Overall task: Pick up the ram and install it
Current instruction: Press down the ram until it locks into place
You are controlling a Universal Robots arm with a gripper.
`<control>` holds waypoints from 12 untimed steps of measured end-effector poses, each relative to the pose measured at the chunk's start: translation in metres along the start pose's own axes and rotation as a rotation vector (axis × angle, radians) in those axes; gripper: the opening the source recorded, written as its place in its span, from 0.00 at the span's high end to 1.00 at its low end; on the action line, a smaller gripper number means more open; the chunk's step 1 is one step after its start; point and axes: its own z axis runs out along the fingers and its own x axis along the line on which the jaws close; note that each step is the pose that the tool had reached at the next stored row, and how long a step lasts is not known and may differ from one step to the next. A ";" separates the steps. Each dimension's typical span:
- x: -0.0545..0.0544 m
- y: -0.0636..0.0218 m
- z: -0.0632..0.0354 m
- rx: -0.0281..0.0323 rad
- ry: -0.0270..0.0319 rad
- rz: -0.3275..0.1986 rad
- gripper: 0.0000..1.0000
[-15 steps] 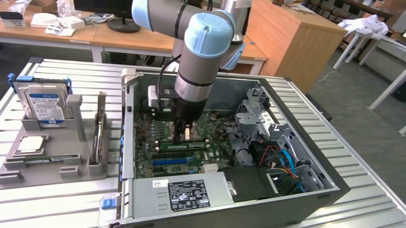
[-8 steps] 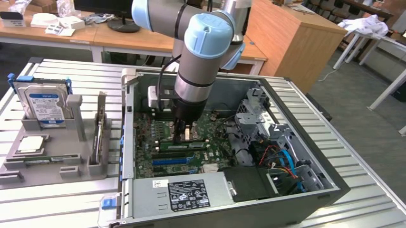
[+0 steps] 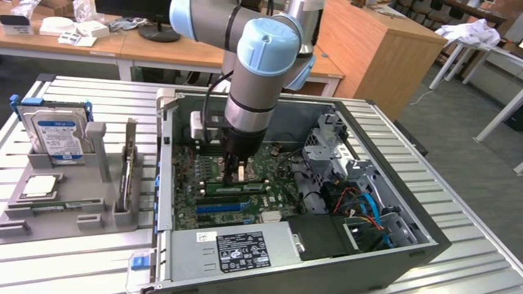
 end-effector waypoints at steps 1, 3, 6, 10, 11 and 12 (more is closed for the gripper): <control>0.000 0.0000 0.0002 0.0000 0.0002 0.000 0.89; 0.000 0.0000 0.0003 0.0001 0.0004 0.000 0.89; 0.000 0.0001 0.0004 0.0001 0.0002 0.000 0.89; 0.000 0.0001 0.0013 0.0010 0.0000 0.000 0.89; 0.000 0.0001 0.0013 0.0010 0.0001 0.000 0.89; 0.000 0.0001 0.0013 0.0010 0.0001 0.000 0.89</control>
